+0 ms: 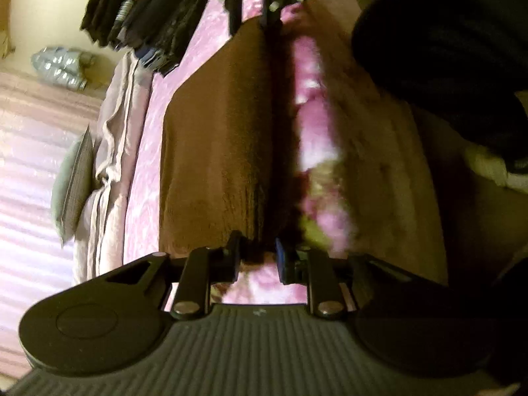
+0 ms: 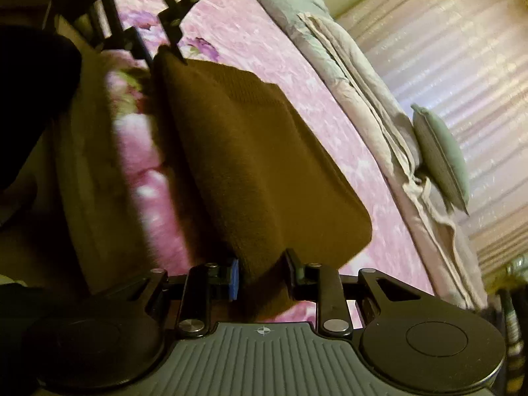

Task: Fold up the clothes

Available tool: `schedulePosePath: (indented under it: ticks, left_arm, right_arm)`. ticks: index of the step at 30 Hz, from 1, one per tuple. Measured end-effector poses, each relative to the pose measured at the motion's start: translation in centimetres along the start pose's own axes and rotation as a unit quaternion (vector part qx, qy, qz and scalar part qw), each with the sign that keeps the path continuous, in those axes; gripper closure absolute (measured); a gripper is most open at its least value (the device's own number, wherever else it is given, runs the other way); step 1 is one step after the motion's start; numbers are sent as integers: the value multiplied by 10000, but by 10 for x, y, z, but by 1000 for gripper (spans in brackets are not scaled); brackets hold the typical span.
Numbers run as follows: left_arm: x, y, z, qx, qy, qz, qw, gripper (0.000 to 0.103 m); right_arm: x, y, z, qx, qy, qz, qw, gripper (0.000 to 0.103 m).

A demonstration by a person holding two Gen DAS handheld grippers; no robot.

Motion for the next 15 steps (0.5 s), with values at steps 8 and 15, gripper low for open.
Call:
schedulePosePath:
  ticks: [8, 15]
  left_arm:
    - [27, 31, 38, 179, 1078, 27, 9940, 72]
    - [34, 11, 112, 359, 2537, 211, 9664, 73]
  right_arm:
    - [9, 46, -23, 73, -810, -333, 9961, 40]
    - [-9, 27, -90, -580, -2462, -558, 9659, 40]
Point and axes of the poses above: each gripper's, at about its wrist camera, not at the fingertips, and y roughly against the way its jaws point, z to its left, x to its underside, the point moved 5 cm from there along -y, roughly the way its jaws point, and after that the axes turned 13 degrees about z, right-handed, at the moved point
